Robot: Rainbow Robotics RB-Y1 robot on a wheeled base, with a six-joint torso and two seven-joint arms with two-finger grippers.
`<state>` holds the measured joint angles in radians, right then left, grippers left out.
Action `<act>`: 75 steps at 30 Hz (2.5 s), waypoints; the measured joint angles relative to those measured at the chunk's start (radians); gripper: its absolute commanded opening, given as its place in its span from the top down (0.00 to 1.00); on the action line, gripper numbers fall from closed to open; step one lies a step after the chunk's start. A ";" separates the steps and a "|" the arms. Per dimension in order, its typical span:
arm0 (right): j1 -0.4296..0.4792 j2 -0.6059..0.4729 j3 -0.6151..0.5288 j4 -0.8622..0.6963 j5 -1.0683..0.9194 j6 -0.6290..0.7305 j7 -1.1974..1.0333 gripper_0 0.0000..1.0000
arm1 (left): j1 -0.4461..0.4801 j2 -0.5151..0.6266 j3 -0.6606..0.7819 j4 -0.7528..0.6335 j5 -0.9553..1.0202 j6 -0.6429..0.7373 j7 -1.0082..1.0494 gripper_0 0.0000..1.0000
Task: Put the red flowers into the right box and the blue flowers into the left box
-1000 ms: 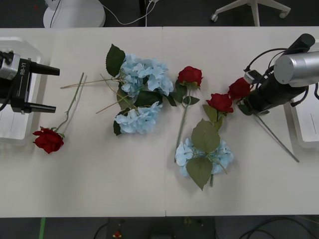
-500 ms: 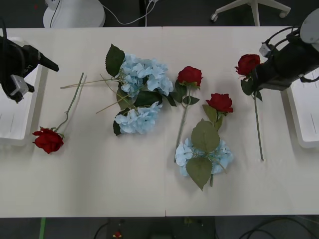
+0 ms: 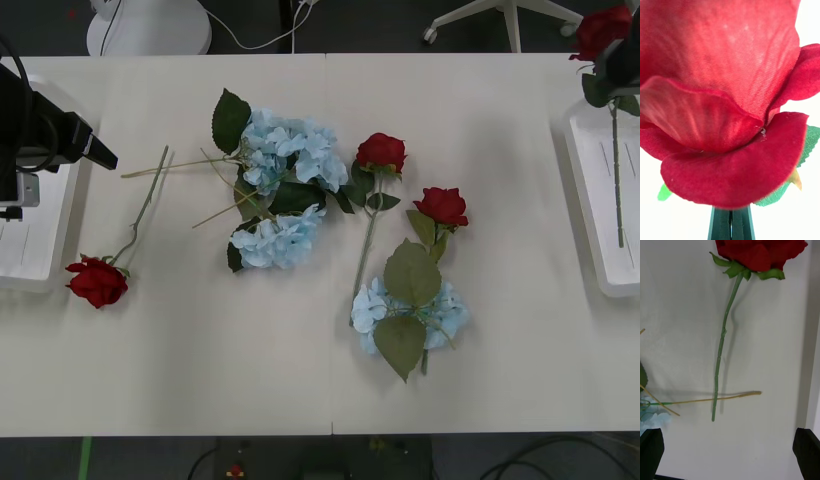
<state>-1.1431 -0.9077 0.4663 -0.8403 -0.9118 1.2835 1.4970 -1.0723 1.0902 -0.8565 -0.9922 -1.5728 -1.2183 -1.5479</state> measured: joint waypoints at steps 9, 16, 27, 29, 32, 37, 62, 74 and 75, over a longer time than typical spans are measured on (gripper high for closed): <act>0.000 0.006 0.044 0.123 0.315 -0.136 0.000 1.00 | 0.024 -0.073 0.000 0.031 -0.122 -0.024 0.116 0.00; 0.001 0.021 0.051 0.324 0.367 -0.232 0.000 1.00 | 0.086 -0.142 0.000 0.033 -0.206 0.012 0.195 0.00; 0.050 0.058 0.086 0.367 0.413 -0.372 0.000 0.90 | 0.132 -0.253 0.000 0.109 -0.313 0.090 0.210 0.00; 0.063 0.060 0.086 0.367 0.413 -0.395 0.000 0.61 | 0.132 -0.273 0.000 0.135 -0.324 0.099 0.211 0.00; 0.076 0.061 0.086 0.367 0.414 -0.404 0.000 0.42 | 0.132 -0.299 0.000 0.166 -0.339 0.108 0.216 0.00; 0.080 0.061 0.086 0.375 0.414 -0.405 0.000 0.26 | 0.132 -0.322 0.000 0.178 -0.364 0.126 0.220 0.00; 0.084 -0.051 0.031 -0.124 -0.138 0.171 0.001 0.10 | 0.131 -0.347 0.001 0.219 -0.400 0.159 0.235 1.00; 0.126 -0.056 0.271 -0.572 -0.269 0.168 -0.278 0.06 | 0.134 -0.289 0.163 -0.015 -0.327 0.028 0.426 1.00; 0.140 -0.056 0.271 -0.603 -0.266 0.157 -0.335 0.06 | 0.134 -0.288 0.189 -0.016 -0.304 0.013 0.448 1.00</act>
<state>-1.0029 -0.9641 0.7371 -1.4431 -1.1782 1.4406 1.1623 -0.9383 0.8024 -0.6673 -1.0084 -1.8771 -1.2051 -1.1002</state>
